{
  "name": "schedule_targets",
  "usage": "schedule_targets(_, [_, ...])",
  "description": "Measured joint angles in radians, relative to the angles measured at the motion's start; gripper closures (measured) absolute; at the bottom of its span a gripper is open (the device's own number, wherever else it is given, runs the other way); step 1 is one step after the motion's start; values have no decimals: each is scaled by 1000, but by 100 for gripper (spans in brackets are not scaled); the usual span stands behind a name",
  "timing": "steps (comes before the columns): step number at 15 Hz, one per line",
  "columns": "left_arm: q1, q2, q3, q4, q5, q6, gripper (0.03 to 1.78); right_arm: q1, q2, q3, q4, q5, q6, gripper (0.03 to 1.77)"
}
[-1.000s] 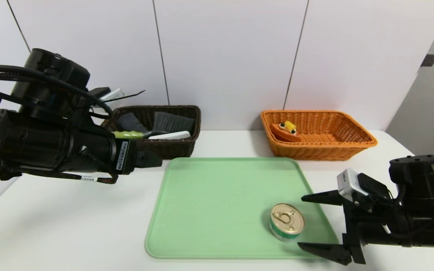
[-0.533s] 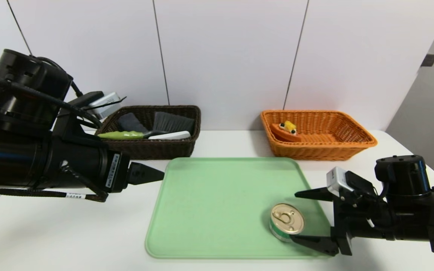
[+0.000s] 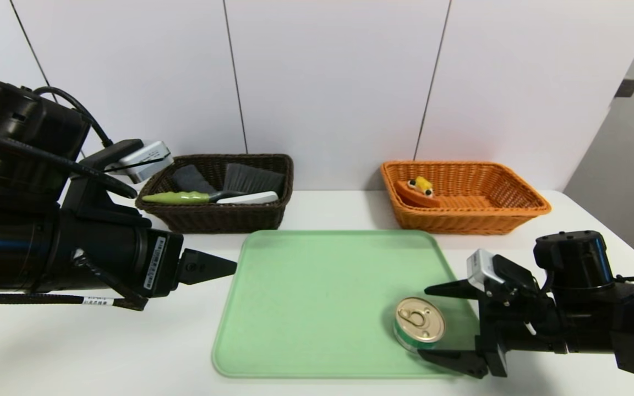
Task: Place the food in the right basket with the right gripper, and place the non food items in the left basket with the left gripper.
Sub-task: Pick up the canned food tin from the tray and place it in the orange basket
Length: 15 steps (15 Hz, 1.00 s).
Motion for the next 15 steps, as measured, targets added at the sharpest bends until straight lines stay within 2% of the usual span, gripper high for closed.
schedule_targets(6, [0,-2,21,-46,-4,-1,12,35,23,-13,-3,0,6,9])
schedule_targets(15, [0,-1,30,-49,-1,-4,12,42,76,-62,-3,0,7,9])
